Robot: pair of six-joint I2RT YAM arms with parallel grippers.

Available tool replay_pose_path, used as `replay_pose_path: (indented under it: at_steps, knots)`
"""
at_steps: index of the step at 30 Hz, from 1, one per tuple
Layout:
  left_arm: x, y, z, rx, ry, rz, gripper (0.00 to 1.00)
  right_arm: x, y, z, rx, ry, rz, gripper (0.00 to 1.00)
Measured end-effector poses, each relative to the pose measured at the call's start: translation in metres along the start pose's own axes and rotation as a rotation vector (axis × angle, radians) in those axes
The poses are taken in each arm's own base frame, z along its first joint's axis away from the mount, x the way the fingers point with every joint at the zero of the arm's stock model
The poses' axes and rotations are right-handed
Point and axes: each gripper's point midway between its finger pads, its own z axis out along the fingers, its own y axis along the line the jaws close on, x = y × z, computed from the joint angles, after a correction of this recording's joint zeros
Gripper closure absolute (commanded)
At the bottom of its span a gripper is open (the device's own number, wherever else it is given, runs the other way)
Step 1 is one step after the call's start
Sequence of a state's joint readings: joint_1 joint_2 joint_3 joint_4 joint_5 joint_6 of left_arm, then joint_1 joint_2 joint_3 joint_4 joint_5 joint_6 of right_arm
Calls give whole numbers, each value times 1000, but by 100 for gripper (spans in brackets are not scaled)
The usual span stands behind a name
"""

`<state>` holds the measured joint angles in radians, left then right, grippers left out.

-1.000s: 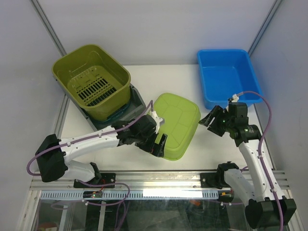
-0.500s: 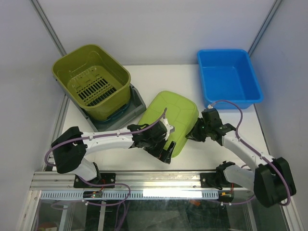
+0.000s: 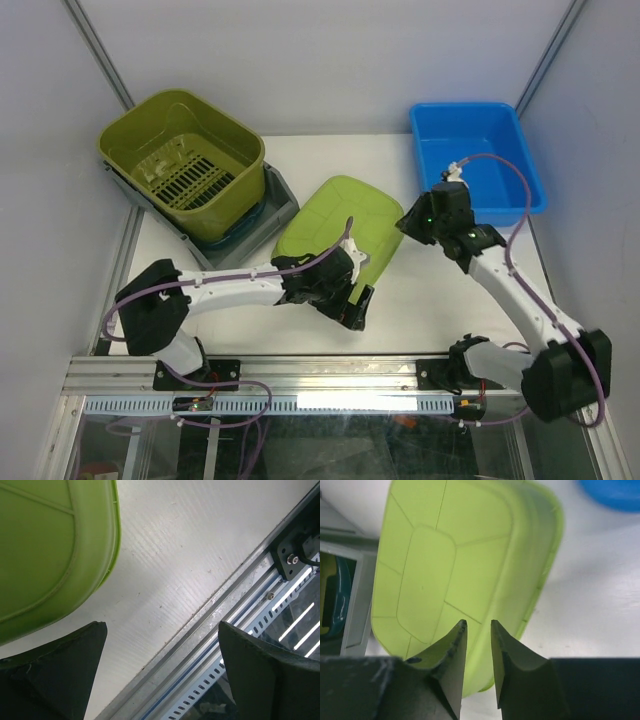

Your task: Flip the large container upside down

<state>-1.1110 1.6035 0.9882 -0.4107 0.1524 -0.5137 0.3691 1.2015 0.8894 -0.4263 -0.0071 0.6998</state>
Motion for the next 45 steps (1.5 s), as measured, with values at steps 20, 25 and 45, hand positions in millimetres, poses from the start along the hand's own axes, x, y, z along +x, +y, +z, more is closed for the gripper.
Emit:
replay_pose_path:
  at_steps: [20, 25, 45]
  knots:
    - [-63, 49, -26, -118, -215, -223, 1, -19, -78, -121, 199, -295, 11, 57]
    - [-104, 34, -5, -57, -240, -182, 1, -31, -72, -133, 205, -310, 2, 54]
    - [-283, 37, 36, 163, -510, -165, 1, -57, -58, -150, 223, -338, -91, 30]
